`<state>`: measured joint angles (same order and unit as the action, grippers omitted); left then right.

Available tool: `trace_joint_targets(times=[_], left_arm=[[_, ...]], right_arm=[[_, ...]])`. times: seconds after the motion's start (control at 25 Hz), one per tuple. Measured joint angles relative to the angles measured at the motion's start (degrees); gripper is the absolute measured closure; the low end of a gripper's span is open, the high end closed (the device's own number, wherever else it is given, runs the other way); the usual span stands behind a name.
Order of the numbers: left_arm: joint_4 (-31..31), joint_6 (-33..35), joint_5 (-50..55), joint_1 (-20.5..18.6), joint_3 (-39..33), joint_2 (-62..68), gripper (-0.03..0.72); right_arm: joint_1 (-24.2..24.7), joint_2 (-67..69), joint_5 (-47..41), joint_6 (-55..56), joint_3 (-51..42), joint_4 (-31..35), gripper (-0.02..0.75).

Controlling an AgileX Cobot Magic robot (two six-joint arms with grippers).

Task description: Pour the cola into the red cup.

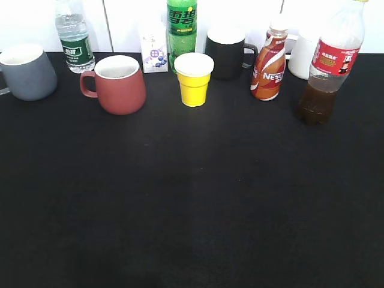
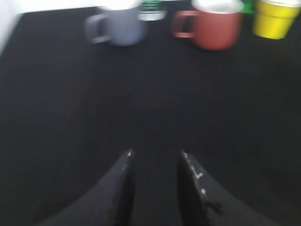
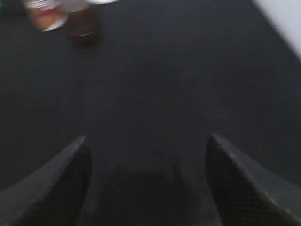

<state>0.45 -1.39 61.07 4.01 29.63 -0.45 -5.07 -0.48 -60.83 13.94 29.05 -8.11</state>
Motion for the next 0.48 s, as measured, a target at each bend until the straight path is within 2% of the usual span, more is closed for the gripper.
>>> trace_joint_targets(times=[0.12, 0.48], left_arm=[[0.00, 0.00, 0.00, -3.94, 0.00, 0.00, 0.453], [0.00, 0.00, 0.00, -4.04, 0.00, 0.00, 0.454]], right_arm=[[2.27, 0.00, 0.00, 0.00, 0.00, 0.00, 0.164], [2.27, 0.00, 0.05, 0.00, 0.00, 0.00, 0.164]])
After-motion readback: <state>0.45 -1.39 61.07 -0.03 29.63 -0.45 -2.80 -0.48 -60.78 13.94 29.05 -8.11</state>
